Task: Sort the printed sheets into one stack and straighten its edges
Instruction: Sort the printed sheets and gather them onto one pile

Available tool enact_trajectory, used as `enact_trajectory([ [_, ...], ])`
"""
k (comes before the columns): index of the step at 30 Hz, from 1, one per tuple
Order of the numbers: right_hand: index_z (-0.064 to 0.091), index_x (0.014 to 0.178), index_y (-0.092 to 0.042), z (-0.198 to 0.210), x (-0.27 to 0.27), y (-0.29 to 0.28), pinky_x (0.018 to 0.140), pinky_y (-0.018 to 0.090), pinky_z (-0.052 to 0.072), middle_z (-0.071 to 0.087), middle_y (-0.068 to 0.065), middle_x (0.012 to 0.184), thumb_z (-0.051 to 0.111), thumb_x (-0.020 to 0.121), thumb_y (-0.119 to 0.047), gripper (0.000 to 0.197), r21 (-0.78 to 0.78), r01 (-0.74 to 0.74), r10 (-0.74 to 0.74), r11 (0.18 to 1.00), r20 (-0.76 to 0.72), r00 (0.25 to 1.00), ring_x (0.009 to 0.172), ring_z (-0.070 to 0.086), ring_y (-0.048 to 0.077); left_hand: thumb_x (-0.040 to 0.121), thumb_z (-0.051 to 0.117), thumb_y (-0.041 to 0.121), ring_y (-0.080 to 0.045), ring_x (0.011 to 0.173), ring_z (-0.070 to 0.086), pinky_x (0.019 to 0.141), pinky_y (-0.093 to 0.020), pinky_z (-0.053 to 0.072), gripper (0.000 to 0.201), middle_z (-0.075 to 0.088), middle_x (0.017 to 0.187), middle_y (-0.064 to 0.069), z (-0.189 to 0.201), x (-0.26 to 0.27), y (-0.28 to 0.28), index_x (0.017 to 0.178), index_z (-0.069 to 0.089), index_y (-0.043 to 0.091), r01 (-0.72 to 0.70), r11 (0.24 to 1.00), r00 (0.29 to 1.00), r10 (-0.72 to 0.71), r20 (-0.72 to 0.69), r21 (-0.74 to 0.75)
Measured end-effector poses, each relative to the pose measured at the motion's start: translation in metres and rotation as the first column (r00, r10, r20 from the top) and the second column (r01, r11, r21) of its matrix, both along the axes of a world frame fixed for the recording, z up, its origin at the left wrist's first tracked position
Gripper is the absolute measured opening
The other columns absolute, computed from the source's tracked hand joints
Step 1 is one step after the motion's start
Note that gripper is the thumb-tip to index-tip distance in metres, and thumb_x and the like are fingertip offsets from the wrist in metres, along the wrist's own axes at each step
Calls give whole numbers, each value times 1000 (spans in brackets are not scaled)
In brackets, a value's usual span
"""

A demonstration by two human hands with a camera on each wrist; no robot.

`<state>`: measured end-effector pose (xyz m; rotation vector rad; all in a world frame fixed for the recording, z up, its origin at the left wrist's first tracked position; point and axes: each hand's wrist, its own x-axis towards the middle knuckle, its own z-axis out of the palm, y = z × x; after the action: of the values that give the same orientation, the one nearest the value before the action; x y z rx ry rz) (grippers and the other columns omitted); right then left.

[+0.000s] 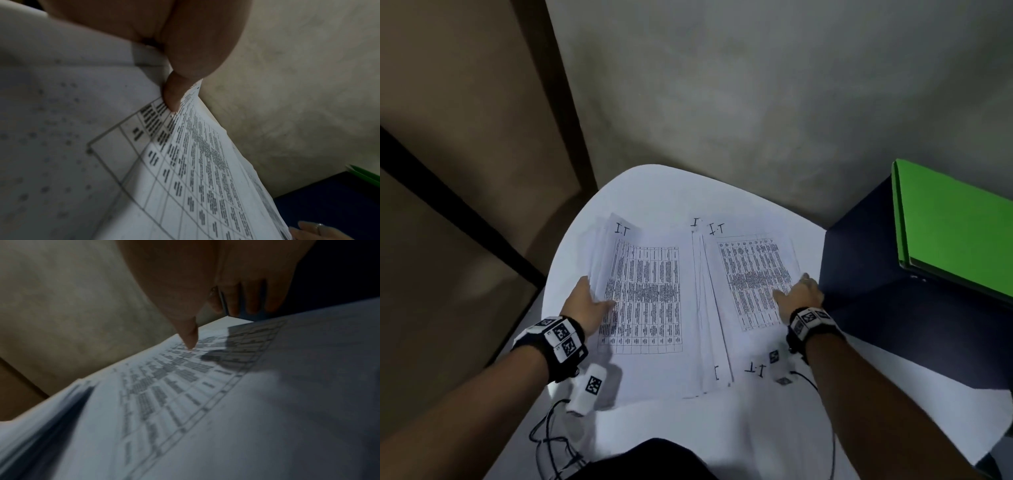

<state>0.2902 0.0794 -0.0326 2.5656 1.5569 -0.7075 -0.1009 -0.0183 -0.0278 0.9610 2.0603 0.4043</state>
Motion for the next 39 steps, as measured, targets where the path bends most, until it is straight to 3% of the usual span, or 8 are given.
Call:
enact_trajectory([
  [7, 35, 139, 2, -6, -3, 11, 103, 48, 45, 46, 24, 141, 62, 91, -43, 72, -82, 90, -90, 993, 1, 996, 127, 49, 43, 91, 70, 25, -36, 129, 48, 103, -42, 41, 61, 50, 140, -19, 2, -7, -2, 137, 38, 3, -17, 1000, 1000, 18, 11, -19],
  [15, 56, 124, -7, 55, -19, -14, 83, 42, 53, 62, 25, 114, 51, 100, -20, 28, 317, 163, -113, 934, -173, 979, 95, 61, 39, 92, 69, 25, -33, 142, 37, 113, -42, 33, 76, 36, 156, -17, 1, -10, -3, 151, 26, 5, -39, 999, 998, 39, 40, -24],
  [20, 65, 103, -5, 130, -8, -27, 71, 36, 50, 67, 17, 88, 61, 96, -25, 22, 696, 223, -46, 683, -264, 963, 80, 62, 33, 92, 69, 25, -33, 143, 37, 114, -45, 33, 77, 34, 157, -17, 2, -11, -5, 152, 25, 5, -33, 999, 998, 35, 58, -29],
  [23, 67, 93, -12, 159, -5, -34, 59, 18, 49, 68, 3, 78, 66, 93, -22, 10, 709, 346, 71, 614, -487, 870, 63, 63, 9, 91, 70, 27, -34, 141, 38, 114, -48, 34, 75, 37, 156, -17, 4, -11, -7, 149, 28, 5, -24, 999, 997, 26, 67, -29],
  [26, 71, 96, -15, 152, -14, -43, 68, 16, 55, 71, -9, 85, 67, 94, -19, 6, 617, 394, 126, 681, -629, 767, 69, 67, -6, 89, 72, 28, -35, 137, 43, 112, -49, 36, 71, 42, 152, -15, 3, -12, -10, 146, 34, 7, -29, 998, 995, 34, 99, -58],
  [30, 69, 95, -19, 114, -48, -58, 80, 29, 55, 74, -3, 95, 68, 92, -12, 8, 444, 414, 85, 795, -756, 649, 88, 69, 16, 91, 64, 46, -35, 127, 51, 107, -49, 41, 66, 50, 145, -16, 2, -17, -13, 141, 42, 9, -31, 997, 986, 42, 164, -65],
  [35, 55, 134, -4, 48, -107, -75, 106, 29, 40, 58, 2, 131, 59, 99, -19, 39, 217, 115, 42, 969, -607, 793, 123, 55, 21, 98, 35, 62, -34, 140, 41, 115, -46, 32, 78, 39, 155, -16, 4, -15, -2, 150, 35, 4, -153, 986, 955, 164, 246, -63],
  [39, 43, 145, -14, 8, -93, -69, 112, 48, 38, 41, 6, 153, 48, 100, -40, 52, 63, -15, 31, 998, -255, 966, 139, 38, 33, 89, 69, 42, -34, 121, 57, 95, -35, 43, 62, 61, 125, -14, 1, -4, 4, 131, 53, 1, -151, 988, 969, 155, 190, -33],
])
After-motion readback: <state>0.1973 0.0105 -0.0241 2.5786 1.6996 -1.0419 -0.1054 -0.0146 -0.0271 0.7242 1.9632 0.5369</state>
